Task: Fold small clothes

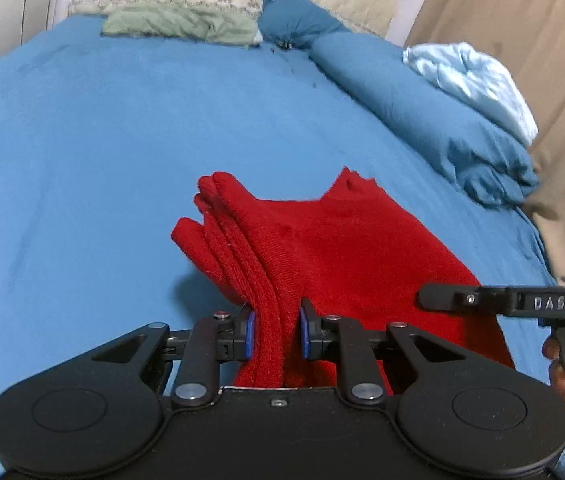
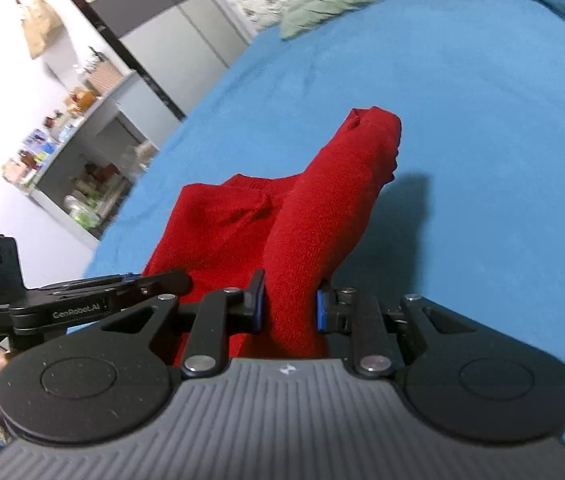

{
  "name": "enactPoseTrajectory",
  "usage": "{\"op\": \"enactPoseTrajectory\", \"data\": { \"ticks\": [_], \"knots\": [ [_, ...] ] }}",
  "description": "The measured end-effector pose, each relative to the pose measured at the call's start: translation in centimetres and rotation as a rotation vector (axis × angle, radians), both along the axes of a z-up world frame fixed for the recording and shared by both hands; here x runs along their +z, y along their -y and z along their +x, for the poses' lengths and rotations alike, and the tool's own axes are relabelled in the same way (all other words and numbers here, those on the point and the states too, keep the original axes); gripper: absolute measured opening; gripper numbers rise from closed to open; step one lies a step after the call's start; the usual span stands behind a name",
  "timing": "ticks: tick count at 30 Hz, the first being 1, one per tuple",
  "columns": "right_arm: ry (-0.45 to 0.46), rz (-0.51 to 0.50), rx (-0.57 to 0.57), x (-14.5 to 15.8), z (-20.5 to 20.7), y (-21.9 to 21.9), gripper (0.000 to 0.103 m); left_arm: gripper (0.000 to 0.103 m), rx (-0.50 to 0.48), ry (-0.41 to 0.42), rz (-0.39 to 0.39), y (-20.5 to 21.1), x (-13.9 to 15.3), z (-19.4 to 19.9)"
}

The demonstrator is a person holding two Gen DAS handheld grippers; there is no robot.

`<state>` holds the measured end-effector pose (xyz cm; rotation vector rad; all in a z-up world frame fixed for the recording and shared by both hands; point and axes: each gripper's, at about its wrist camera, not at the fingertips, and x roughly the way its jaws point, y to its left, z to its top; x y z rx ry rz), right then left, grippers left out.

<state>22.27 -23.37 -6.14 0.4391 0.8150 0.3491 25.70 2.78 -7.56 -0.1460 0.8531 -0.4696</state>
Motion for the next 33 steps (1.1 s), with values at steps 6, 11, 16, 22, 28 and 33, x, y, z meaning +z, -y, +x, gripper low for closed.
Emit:
{"op": "enactPoseTrajectory", "data": {
  "ticks": [6, 11, 16, 22, 28, 33],
  "knots": [
    [-0.088, -0.068, -0.047, -6.2, -3.8, 1.6, 0.047, 0.033, 0.088, -0.024, 0.076, 1.8, -3.9, -2.6],
    [-0.035, -0.079, -0.100, -5.3, -4.8, 2.4, 0.095, 0.082, 0.162, 0.026, 0.098, 0.4, -2.4, -2.8],
    [-0.016, -0.217, -0.135, -4.9, -3.3, 2.2, 0.099, 0.082, 0.190, -0.006, 0.169, 0.6, -4.0, -1.2],
    [-0.071, -0.235, -0.188, -7.8, -3.1, 2.9, 0.102, 0.084, 0.201, -0.070, 0.216, 0.4, -6.3, -0.1],
    [0.009, -0.257, -0.207, -4.2, -5.3, 2.5, 0.101, 0.079, 0.242, -0.001, 0.204, 0.2, -1.8, -3.0],
    [0.115, -0.297, -0.215, 2.7, -9.6, 1.5, 0.102, 0.082, 0.260, 0.101, 0.237, 0.9, 4.1, -8.1]
  ]
}}
